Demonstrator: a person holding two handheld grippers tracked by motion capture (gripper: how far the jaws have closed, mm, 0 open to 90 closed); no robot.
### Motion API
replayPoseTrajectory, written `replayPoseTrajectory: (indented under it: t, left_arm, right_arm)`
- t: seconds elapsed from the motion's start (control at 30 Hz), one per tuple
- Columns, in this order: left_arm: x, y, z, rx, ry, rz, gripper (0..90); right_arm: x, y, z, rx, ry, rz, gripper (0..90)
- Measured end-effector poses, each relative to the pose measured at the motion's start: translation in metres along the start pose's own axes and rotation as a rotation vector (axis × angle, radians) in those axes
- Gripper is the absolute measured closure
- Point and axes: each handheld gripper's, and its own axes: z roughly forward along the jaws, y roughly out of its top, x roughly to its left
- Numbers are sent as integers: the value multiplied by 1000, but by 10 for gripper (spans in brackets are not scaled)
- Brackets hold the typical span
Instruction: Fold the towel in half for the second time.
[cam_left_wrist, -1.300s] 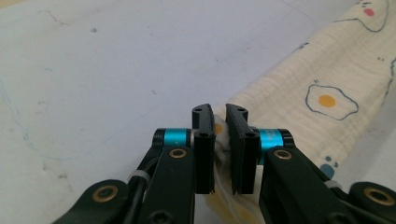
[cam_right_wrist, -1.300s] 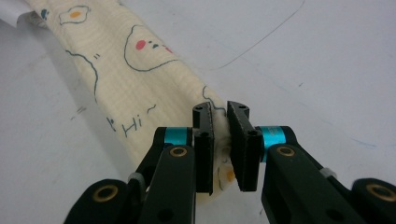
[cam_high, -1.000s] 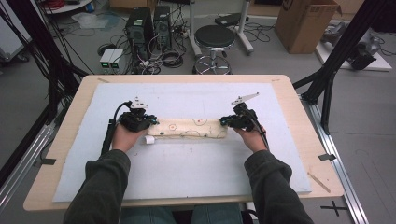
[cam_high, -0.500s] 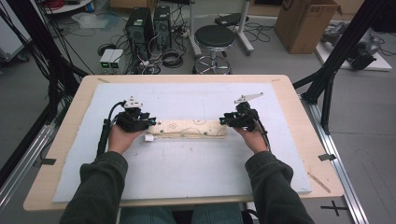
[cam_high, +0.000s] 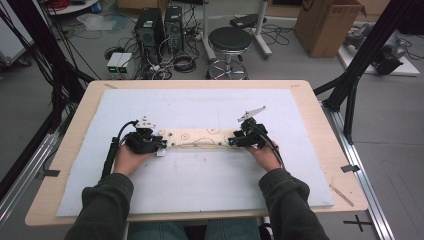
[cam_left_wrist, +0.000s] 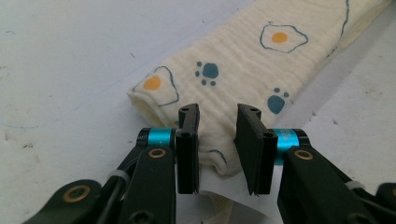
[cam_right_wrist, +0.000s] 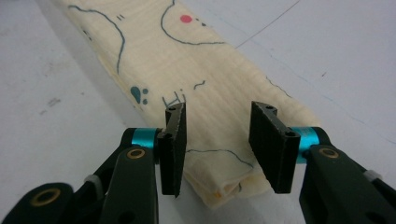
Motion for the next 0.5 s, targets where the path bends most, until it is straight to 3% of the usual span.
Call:
replayPoseTrajectory:
  t: [0.17,0.5]
  left_arm:
    - [-1,-1,1,4,8,16,695]
    - [0,-4,2,-8,5,10,697]
  right_arm:
    - [-1,-1,4,17,-10,-16,557]
    - [-3,-4,6,3,-9,-49,559]
